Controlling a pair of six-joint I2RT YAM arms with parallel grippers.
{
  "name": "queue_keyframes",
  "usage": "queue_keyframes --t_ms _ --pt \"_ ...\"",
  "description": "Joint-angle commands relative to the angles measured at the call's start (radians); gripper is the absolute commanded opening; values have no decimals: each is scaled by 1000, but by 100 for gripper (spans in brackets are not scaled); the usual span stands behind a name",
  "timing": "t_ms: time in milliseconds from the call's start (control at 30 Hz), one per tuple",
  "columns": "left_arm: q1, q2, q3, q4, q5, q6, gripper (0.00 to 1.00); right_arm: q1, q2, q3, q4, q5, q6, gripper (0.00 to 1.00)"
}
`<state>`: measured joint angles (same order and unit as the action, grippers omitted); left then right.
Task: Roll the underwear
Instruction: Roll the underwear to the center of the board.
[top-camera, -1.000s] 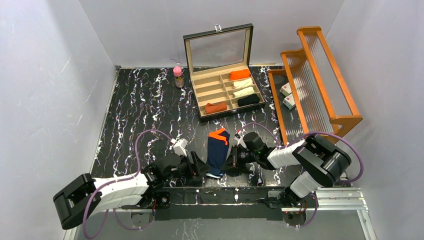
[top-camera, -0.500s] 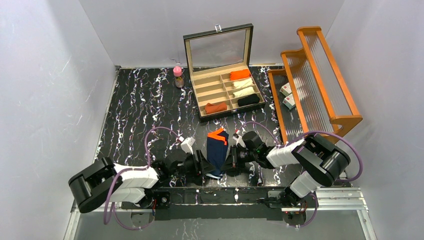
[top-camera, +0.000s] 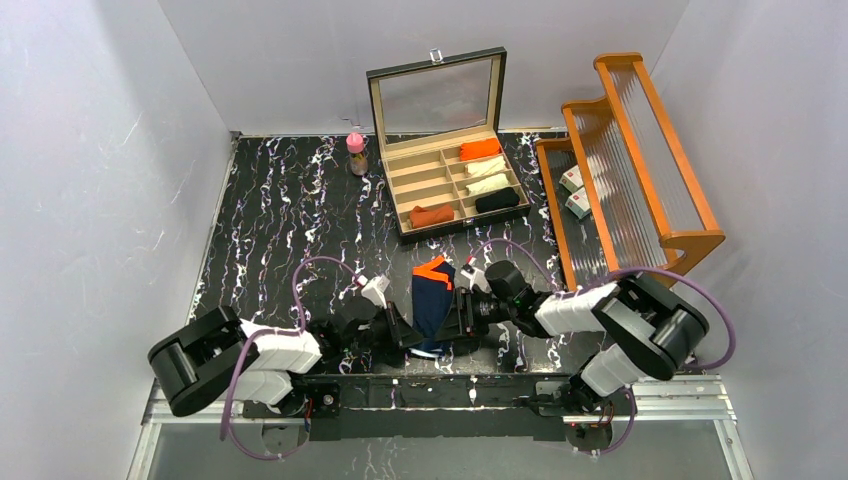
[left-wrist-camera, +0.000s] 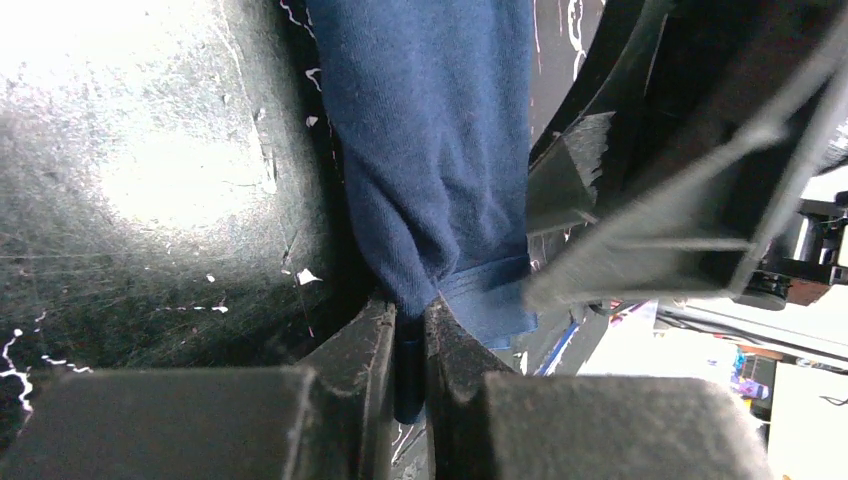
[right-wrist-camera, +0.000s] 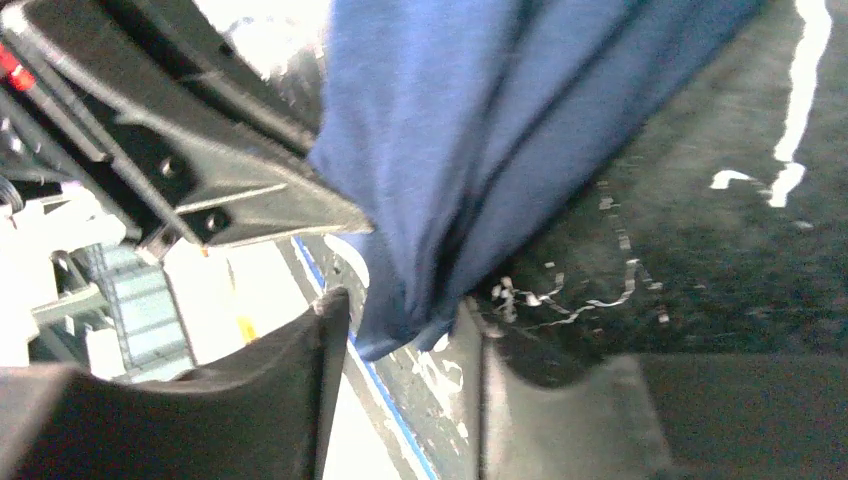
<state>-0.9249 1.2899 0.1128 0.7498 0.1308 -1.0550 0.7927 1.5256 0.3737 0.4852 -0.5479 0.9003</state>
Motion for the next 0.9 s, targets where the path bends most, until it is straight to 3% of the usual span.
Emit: queue_keyframes --t_ms 0,100,200,333,400,500,667,767,867 --pt "-2 -27 21 -397 -86 46 0 2 -93 -29 -99 82 -165 61" --pt "7 -85 53 -546 -101 47 0 1 -231 71 -205 188 -347 68" --pt "20 -136 57 -613 -96 32 0 12 -360 43 -80 246 -568 71" --pt "46 -179 55 -664 -67 13 0 117 -446 -10 24 259 -995 77" --pt "63 -177 55 -668 -34 14 0 174 -445 18 -73 281 -1234 73" --pt "87 -160 65 -700 -11 23 0 238 -449 2 -109 333 -1449 70" --pt "141 -128 52 -701 25 23 0 345 -459 -56 -9 371 -1650 73" --pt "175 -91 39 -656 51 25 0 457 -365 -34 11 496 -1761 68" --pt "211 -13 46 -629 74 62 0 483 -305 -48 50 484 -1829 64"
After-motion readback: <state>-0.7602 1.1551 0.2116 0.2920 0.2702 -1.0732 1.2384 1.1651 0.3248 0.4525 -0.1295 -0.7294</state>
